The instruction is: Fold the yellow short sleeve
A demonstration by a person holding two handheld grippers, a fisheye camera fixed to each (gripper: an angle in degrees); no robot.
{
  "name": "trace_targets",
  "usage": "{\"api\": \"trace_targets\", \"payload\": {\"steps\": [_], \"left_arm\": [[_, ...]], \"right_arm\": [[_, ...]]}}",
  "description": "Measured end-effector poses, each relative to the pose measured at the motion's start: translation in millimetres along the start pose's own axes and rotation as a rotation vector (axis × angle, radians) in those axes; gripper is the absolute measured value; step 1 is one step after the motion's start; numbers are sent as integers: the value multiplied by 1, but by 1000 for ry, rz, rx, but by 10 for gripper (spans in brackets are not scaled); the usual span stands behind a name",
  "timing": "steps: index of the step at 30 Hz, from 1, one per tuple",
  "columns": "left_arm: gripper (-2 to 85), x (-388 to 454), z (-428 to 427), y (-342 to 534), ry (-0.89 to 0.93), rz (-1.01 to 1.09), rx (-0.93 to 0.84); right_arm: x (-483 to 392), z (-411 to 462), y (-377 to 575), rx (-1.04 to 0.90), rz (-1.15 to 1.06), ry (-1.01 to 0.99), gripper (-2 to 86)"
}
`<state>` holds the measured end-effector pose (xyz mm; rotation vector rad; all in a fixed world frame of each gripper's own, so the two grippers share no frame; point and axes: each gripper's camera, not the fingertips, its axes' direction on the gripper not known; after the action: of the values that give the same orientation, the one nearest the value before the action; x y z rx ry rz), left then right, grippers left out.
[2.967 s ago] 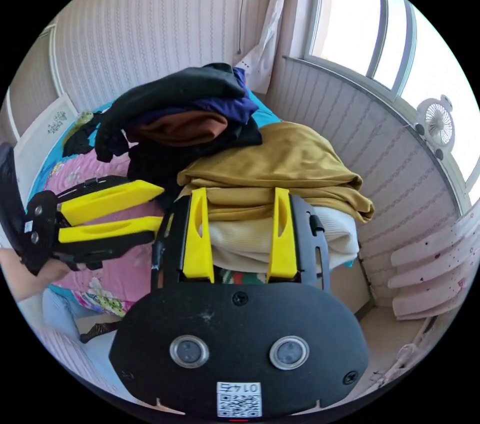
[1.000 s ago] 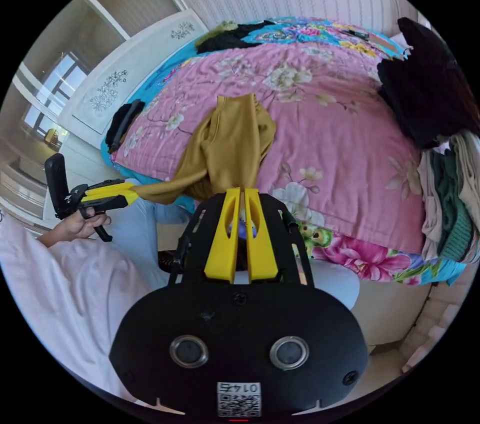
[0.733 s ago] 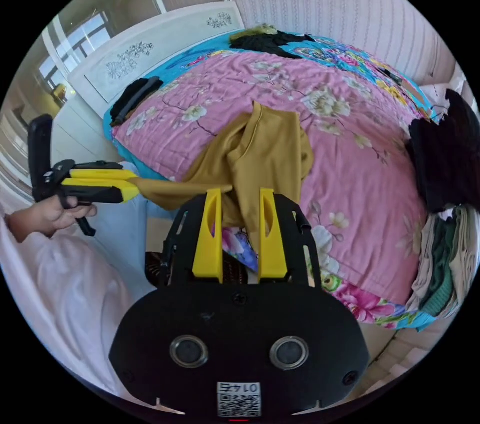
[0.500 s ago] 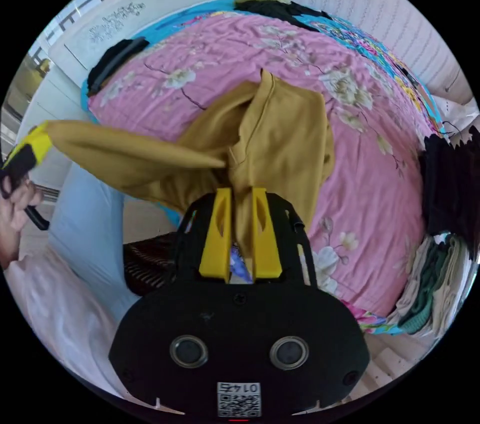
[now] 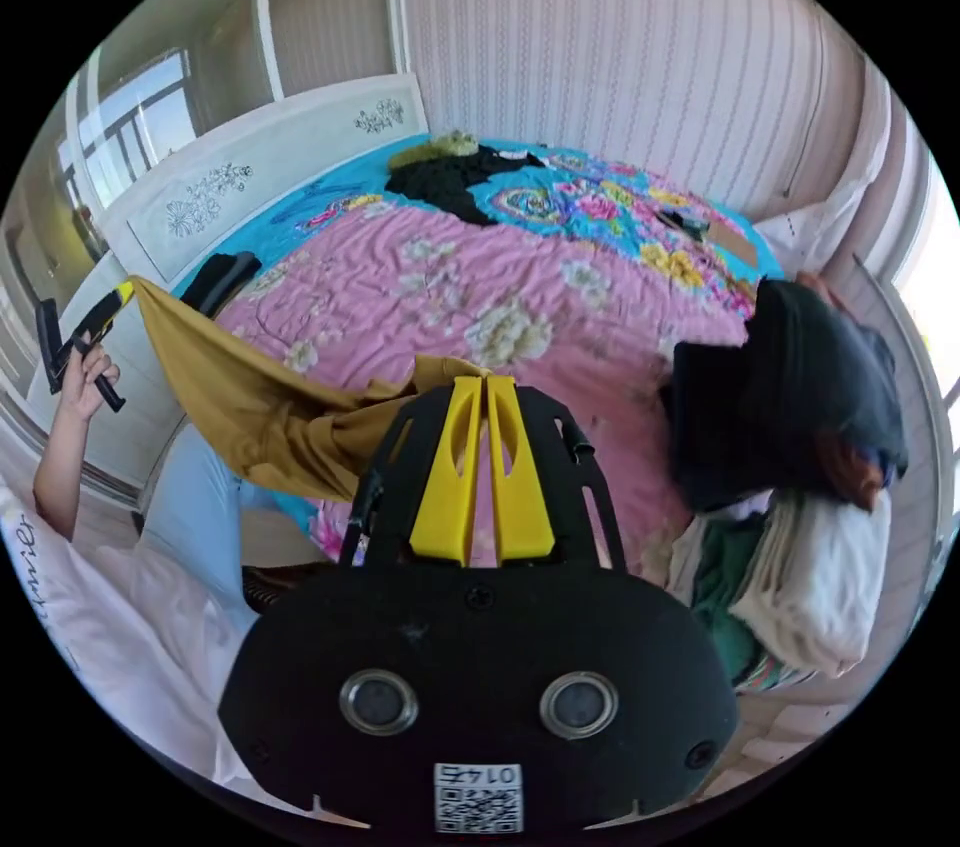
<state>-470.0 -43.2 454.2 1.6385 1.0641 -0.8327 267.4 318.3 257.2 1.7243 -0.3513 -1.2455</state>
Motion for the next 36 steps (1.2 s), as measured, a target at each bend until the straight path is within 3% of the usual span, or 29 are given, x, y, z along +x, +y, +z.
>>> {"api": "trace_targets", "payload": {"steps": [8,13,18,21,24,27,30,36], "left_arm": [[-9,54,-152,-115,-148,218,381],[-9,124,-239,-113,24,460,517],[-9,155,-171,-62,397,472,137],[-8,173,-74,-14,467,406,-125],[-6,193,34,43,520,399,-272],[0,202,142,83,555,259,-359],[12,230,203,114,523,304,-506],[3,215,194,115,566,326,-519]], "right_arm": [[-24,-81,-167,290,-193,-52,-1],[-9,-104,-224,402,-168,-152,-6],[45,-30,-226,205,-99,-128,-7],[91,35,-189,24,-13,-57,-8],[147,79,-122,-61,128,-101,-9],[188,105,-37,-129,258,-163,-7],[202,115,48,-167,321,-275,1],[175,134,182,-230,319,-379,25]]}}
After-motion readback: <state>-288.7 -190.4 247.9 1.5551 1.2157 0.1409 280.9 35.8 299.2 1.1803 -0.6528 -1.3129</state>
